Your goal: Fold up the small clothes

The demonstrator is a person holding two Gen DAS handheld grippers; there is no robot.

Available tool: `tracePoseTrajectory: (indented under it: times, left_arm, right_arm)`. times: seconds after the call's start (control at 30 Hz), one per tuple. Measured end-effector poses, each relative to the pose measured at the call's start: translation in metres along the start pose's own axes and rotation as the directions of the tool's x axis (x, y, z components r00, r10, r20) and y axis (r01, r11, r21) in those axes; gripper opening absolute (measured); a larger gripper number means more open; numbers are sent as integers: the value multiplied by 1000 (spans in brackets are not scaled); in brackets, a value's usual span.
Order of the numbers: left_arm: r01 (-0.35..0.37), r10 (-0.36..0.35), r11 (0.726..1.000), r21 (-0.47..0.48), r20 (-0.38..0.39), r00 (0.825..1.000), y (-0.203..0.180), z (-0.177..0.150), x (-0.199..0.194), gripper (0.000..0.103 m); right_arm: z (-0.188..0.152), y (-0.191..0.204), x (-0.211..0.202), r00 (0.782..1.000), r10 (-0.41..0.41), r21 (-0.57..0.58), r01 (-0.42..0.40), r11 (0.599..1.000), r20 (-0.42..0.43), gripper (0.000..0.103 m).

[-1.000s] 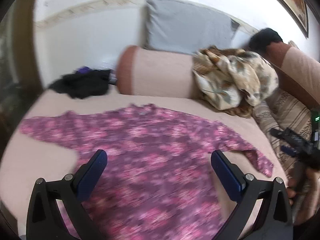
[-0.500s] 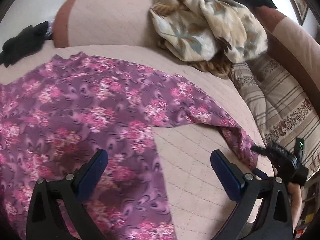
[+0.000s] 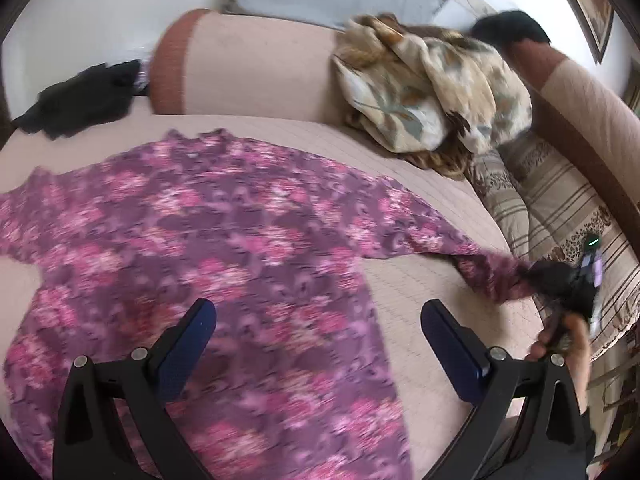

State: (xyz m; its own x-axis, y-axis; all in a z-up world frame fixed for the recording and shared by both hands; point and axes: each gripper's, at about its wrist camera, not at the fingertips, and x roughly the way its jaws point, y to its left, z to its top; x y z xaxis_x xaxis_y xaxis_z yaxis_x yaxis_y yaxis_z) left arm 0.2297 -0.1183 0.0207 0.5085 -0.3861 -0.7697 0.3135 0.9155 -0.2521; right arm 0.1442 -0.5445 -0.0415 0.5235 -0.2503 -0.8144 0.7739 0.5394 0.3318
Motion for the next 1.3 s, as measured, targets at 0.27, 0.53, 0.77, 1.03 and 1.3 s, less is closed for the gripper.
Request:
tracePoseTrajectory:
  times: [0.27, 0.53, 0.77, 1.03, 1.3]
  left_arm:
    - [-12, 16, 985, -172, 18, 1000, 91, -31, -31, 102]
    - [67, -44, 952, -299, 85, 995, 139, -23, -57, 102]
    - [81, -34, 927, -367, 132, 991, 160, -19, -78, 102]
    - [13, 51, 938, -347, 173, 984, 158, -16, -95, 102]
    - [-36, 79, 953, -299, 133, 988, 149, -20, -81, 102]
  right_arm:
    - [-44, 147, -163, 899, 383, -540, -218, 813, 214, 9]
    - [-156, 265, -212, 846, 532, -795, -293, 531, 43, 9]
    - [-246, 294, -179, 851, 496, -816, -404, 413, -170, 10]
    - [-281, 288, -130, 821, 452, -703, -549, 453, -350, 69]
    - [-249, 257, -120, 809, 470, -600, -581, 550, -353, 74]
